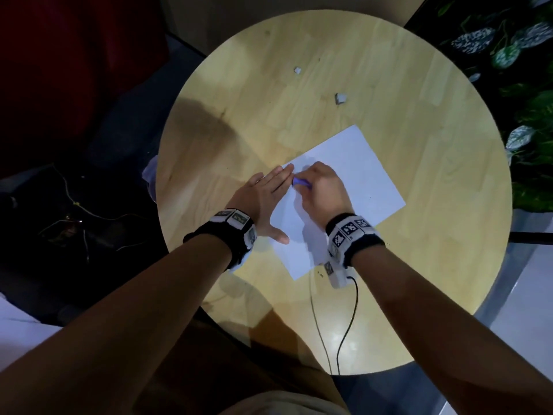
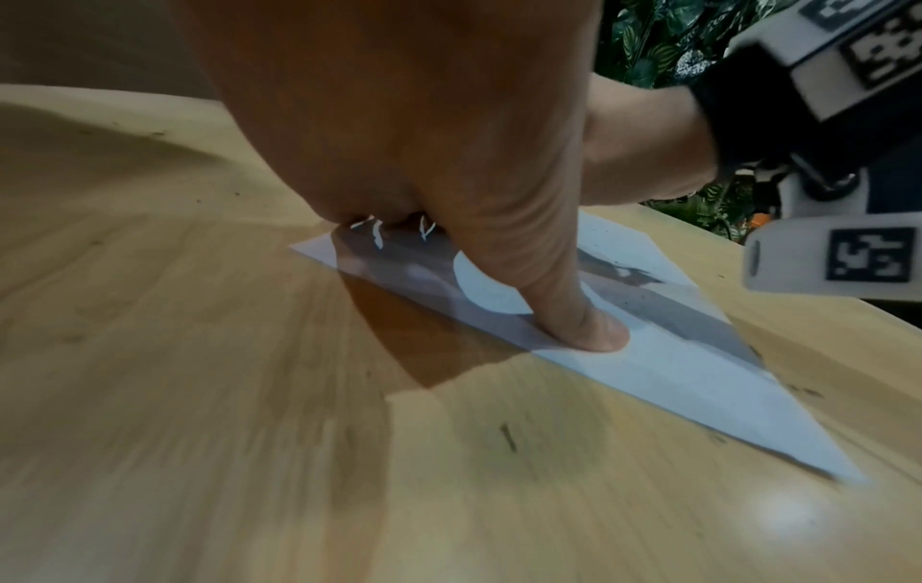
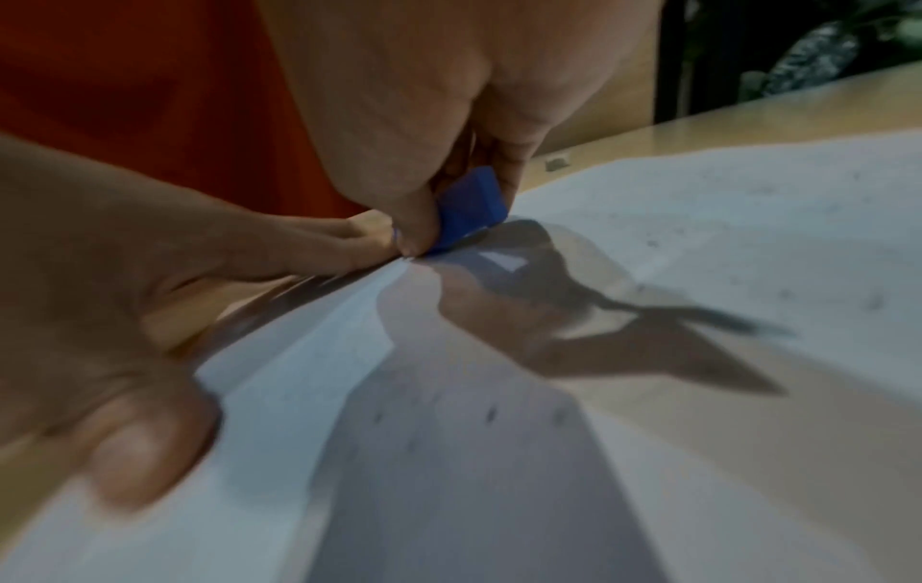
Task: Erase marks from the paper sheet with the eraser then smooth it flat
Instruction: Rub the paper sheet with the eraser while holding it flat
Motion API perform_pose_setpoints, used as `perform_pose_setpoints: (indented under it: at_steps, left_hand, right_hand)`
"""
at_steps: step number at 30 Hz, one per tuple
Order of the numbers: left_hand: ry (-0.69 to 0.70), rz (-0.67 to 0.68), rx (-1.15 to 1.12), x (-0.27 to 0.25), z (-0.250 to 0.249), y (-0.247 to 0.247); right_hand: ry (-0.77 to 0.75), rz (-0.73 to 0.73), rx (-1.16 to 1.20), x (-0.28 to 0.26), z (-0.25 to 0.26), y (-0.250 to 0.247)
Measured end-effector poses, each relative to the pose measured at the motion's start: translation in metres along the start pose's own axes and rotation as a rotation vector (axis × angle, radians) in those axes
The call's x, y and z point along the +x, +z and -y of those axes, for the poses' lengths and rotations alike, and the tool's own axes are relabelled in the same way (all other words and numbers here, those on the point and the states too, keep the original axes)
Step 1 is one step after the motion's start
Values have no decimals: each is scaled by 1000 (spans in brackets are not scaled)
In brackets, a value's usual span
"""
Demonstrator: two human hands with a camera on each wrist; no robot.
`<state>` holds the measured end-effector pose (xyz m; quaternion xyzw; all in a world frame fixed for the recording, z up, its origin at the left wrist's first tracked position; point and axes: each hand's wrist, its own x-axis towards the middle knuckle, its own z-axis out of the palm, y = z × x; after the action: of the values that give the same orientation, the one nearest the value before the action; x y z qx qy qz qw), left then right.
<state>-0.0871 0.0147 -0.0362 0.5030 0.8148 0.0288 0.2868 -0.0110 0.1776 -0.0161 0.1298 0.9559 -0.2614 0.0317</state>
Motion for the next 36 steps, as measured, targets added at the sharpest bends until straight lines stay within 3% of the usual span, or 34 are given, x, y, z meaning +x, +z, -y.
perform_pose_setpoints:
  at_steps: [2,5,7,11,13,17,19,24,26,29,31,34,36]
  left_hand:
    - [-2,-6,3,0,0,0]
    - [-2,-25,19,-1,0,1]
    - [0,-20,22,0,0,1]
    - [-4,19,45,1,0,-2]
    - [-4,8,43,0,-1,-1]
    - [-9,-1,76,0,-3,0]
    - [-10,10,72,2,-3,-1]
    - [-4,35,74,1,-2,-3]
    - [-12,26,65,1,-3,-2]
    - [-13,6,69,1,-2,-1]
    - [-11,12,69,1,-1,-2]
    - [-13,39,72,1,-2,-4]
    - [-12,37,68,0,-3,-4]
  right_hand:
    - [14,-14,36,-19,7,7]
    - [-161,117,59,-65,21,7]
    - [-221,184,27,-57,18,0]
    - [-8,-6,-17,-8,1,-3]
    - [32,-50,21,-15,5,5]
    - [-171,124,48,-64,24,8]
    - [-224,178,14,-53,19,1]
    - [61,-67,23,-5,-4,-3]
    - [39,-48,55,-27,8,6]
    - [-143,123,66,-67,27,7]
    - [-187,170,25,-50,21,0]
    - [-4,-8,-28,-5,2,-5]
    - [69,-78,-1,-6,0,-1]
